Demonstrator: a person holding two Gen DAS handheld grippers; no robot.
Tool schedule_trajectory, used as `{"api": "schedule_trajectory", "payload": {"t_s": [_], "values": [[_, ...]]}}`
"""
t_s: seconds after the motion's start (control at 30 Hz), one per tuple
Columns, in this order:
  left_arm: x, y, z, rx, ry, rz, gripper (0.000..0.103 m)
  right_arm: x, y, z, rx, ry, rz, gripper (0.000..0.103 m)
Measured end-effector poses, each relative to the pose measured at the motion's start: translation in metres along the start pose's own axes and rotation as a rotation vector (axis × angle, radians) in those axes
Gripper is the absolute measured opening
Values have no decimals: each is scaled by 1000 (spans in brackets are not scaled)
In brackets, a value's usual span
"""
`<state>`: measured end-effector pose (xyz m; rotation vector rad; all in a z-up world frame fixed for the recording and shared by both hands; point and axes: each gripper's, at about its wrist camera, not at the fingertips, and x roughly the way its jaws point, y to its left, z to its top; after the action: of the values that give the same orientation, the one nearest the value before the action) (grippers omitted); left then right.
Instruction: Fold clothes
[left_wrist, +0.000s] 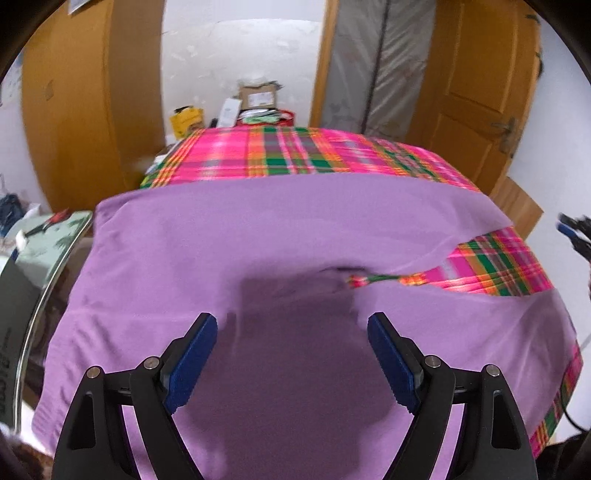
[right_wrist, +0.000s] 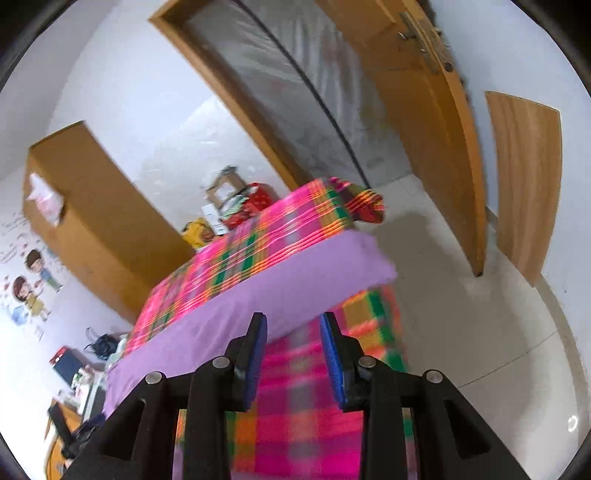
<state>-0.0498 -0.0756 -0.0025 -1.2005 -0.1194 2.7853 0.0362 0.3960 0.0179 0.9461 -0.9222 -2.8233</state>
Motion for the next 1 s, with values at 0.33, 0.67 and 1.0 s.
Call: {"api": "schedule_trajectory", "payload": {"t_s": [0.33,0.67,1.0], "values": [[-23,48,-44,-74,34,109,85,3,90,-101,-159,96,91,32],[-66,123,-73,-243,-17,300,85,46,154,-140,-220,180,209,32],[-68,171,-94,-440,14,286,82,62,164,-154,-194,214,235,32]]}}
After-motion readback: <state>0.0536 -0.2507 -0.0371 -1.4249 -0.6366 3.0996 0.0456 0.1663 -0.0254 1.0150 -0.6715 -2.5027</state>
